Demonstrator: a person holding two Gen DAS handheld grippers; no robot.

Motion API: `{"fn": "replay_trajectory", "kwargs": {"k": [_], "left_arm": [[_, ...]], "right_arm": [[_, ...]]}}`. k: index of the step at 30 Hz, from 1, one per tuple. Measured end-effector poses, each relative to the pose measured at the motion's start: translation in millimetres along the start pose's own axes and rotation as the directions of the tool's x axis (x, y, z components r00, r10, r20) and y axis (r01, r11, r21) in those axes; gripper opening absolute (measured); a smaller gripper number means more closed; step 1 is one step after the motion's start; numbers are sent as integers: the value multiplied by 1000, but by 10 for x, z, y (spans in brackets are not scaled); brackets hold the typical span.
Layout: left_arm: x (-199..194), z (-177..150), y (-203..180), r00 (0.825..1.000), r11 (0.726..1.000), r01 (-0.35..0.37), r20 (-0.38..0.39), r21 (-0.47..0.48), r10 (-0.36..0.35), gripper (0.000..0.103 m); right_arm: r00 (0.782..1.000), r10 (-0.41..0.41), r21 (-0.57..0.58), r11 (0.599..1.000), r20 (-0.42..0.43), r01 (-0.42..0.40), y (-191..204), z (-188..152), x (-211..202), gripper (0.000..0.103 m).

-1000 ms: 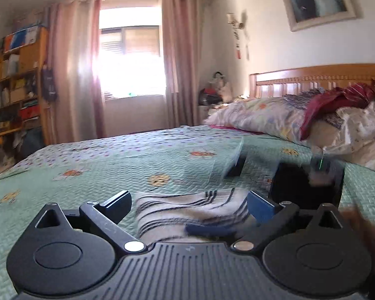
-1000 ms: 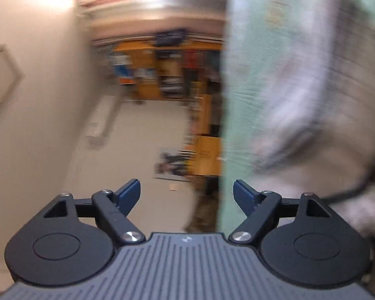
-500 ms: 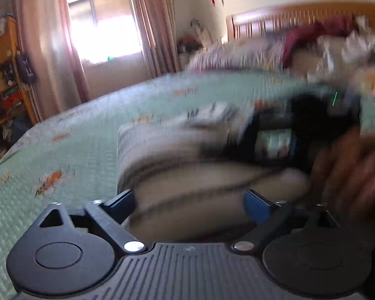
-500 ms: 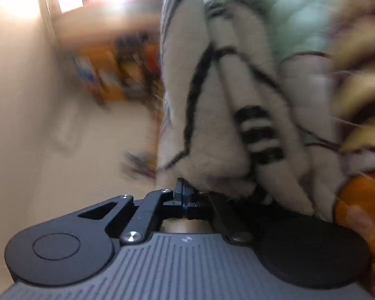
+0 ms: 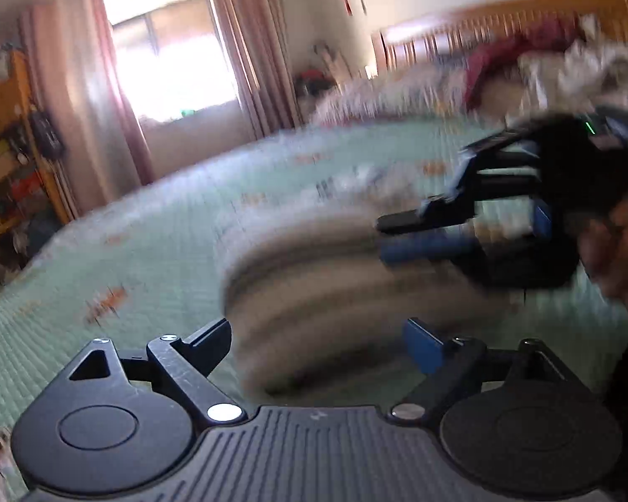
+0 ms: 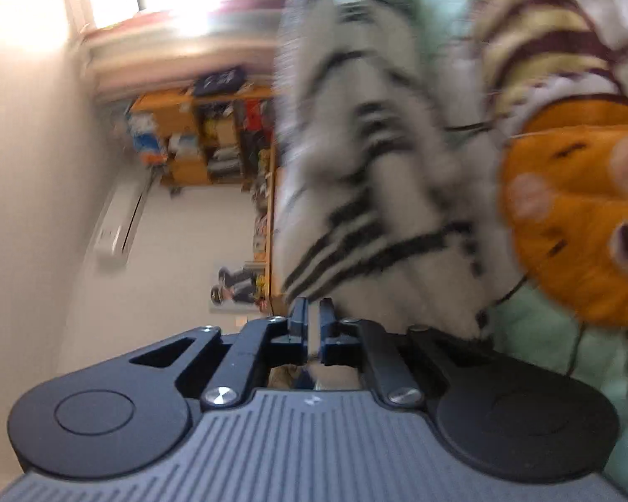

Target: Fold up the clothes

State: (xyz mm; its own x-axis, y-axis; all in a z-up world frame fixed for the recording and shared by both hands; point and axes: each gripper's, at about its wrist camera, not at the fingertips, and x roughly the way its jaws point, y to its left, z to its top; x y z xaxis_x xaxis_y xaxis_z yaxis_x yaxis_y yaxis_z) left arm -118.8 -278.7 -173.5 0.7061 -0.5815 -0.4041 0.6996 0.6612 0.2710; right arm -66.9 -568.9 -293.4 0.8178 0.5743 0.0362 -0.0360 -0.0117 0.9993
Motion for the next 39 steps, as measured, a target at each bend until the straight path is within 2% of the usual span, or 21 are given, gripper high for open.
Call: {"fn": "replay_trajectory", "kwargs": {"k": [2, 3, 5, 6, 7, 9, 11, 16, 20, 22, 23, 25, 26, 28, 29, 30, 32, 34, 37, 38, 39], "left_arm": [[-16, 112, 23, 999, 1000, -13, 42, -12, 13, 96], [6, 163, 16, 999, 1000, -10, 46, -21, 11, 96], [53, 262, 16, 998, 999, -4, 55, -34, 6, 95], [67, 301, 30, 998, 999, -5, 65, -38, 7, 95], [80, 343, 31, 997, 999, -4, 79, -41, 7, 95], [132, 448, 23, 995, 999, 3, 104, -43, 2, 96], [238, 560, -2, 992, 1000, 1, 127, -29, 3, 96], [733, 673, -169, 995, 999, 45, 92, 5, -45, 97], [1121, 347, -356, 996, 995, 86, -18, 47, -85, 97], [1127, 112, -389, 997, 997, 67, 29, 46, -68, 98], [1093, 42, -416, 997, 997, 55, 54, 61, -58, 98], [1050, 16, -455, 996, 996, 47, 71, 79, -52, 98], [1034, 25, -458, 996, 996, 49, 72, 76, -55, 99], [1002, 67, -409, 996, 997, 69, 62, 36, -71, 99], [972, 103, -376, 995, 997, 75, 61, 17, -76, 99], [914, 156, -339, 994, 997, 80, 72, 1, -79, 99], [809, 254, -290, 990, 997, 77, 122, -20, -74, 100], [778, 345, -248, 986, 997, 74, 149, -23, -70, 102], [890, 367, -130, 993, 996, 65, 100, -66, -58, 102], [935, 330, -86, 996, 994, 60, 64, -90, -55, 102], [964, 277, -41, 998, 992, 58, 28, -114, -56, 101]], "right_arm": [[1000, 9, -38, 999, -14, -10, 51, -90, -39, 53], [999, -30, -54, 998, -14, 29, 25, -122, -56, 41], [988, -149, 11, 989, -38, 150, -145, -120, -6, 1], [984, -176, 50, 983, -41, 178, -179, -107, -35, 4], [988, -152, 40, 987, -30, 153, -90, -99, -86, 11], [997, -75, -22, 997, 2, 75, 190, -64, -159, 50], [999, -13, -91, 996, 49, 18, 476, 108, -169, 65], [983, 105, -83, 992, 151, -93, 716, 853, 28, 72], [979, 48, 16, 999, 196, -52, 306, 1329, 343, 71], [973, -51, 43, 998, 223, 42, -17, 1416, 402, 34], [971, -65, 66, 997, 228, 51, -176, 1386, 374, 0], [972, -36, 94, 995, 232, 15, -383, 1274, 233, 0], [971, -42, 91, 996, 237, 21, -344, 1227, 143, 3], [968, -55, 56, 998, 245, 43, -112, 1152, 54, 35], [967, -30, 12, 1000, 254, 28, 70, 1134, 27, 66], [965, -1, -37, 999, 263, 11, 264, 1124, -4, 81], [969, 46, -127, 992, 244, -16, 651, 1143, 117, 83], [976, 43, -156, 988, 215, -9, 830, 1322, 372, 88], [982, -56, -97, 993, 178, 74, 590, 1608, 719, 88], [974, -112, -78, 989, 195, 129, 433, 1679, 725, 87], [959, -173, -64, 979, 222, 192, 261, 1737, 685, 75]]}}
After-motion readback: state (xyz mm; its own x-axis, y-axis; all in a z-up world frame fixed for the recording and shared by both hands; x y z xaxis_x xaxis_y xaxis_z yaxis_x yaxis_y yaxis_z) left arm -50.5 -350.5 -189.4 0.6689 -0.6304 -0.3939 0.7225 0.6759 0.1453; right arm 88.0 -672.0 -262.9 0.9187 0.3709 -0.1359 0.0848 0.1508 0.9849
